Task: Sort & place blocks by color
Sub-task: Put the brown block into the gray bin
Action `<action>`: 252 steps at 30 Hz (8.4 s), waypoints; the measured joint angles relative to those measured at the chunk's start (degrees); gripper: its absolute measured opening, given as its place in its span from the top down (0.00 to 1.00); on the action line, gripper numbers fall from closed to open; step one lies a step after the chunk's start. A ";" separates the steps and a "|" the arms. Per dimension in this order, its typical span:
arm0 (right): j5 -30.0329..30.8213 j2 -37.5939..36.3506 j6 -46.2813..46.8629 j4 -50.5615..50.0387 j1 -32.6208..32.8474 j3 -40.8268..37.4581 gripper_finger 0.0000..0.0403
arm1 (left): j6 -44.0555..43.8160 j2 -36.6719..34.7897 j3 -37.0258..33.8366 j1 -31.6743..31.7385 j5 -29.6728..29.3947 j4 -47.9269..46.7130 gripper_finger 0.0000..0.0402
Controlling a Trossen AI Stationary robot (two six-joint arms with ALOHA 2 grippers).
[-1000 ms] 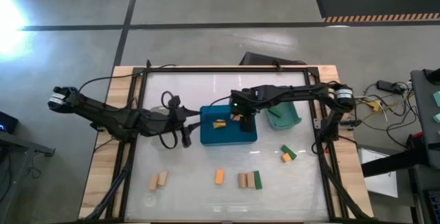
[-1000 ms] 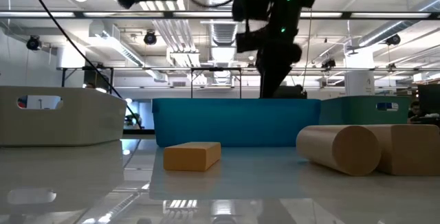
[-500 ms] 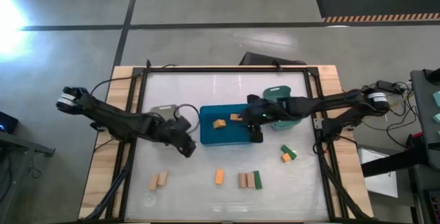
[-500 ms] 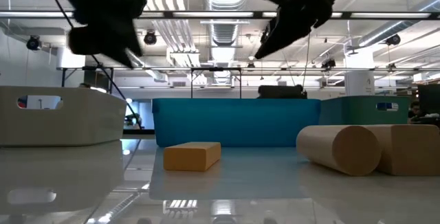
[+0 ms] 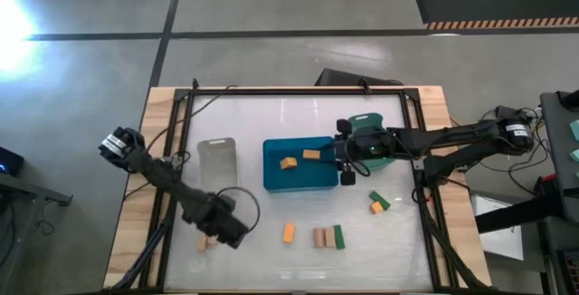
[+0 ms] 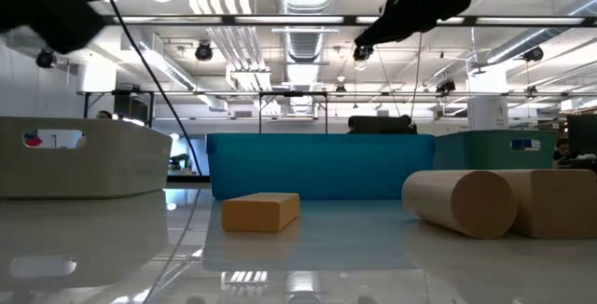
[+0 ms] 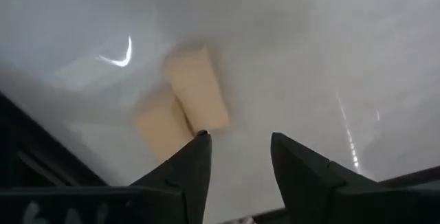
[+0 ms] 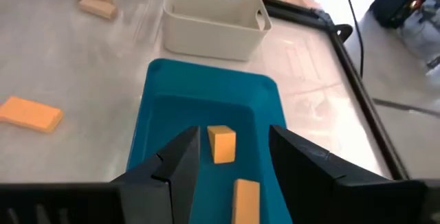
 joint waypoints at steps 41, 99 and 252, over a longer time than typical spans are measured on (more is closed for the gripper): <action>0.01 -0.21 -3.54 -1.16 0.00 0.35 0.62 | -15.39 -0.21 -10.64 -9.51 -0.98 3.71 0.58; 0.13 -0.16 -3.07 -2.33 0.00 0.26 0.65 | -16.02 -1.81 -12.28 -11.54 -2.23 5.32 0.47; 0.15 -0.16 -1.96 -3.01 0.00 -0.03 0.65 | 71.04 -14.50 -0.15 25.81 -28.03 11.51 0.60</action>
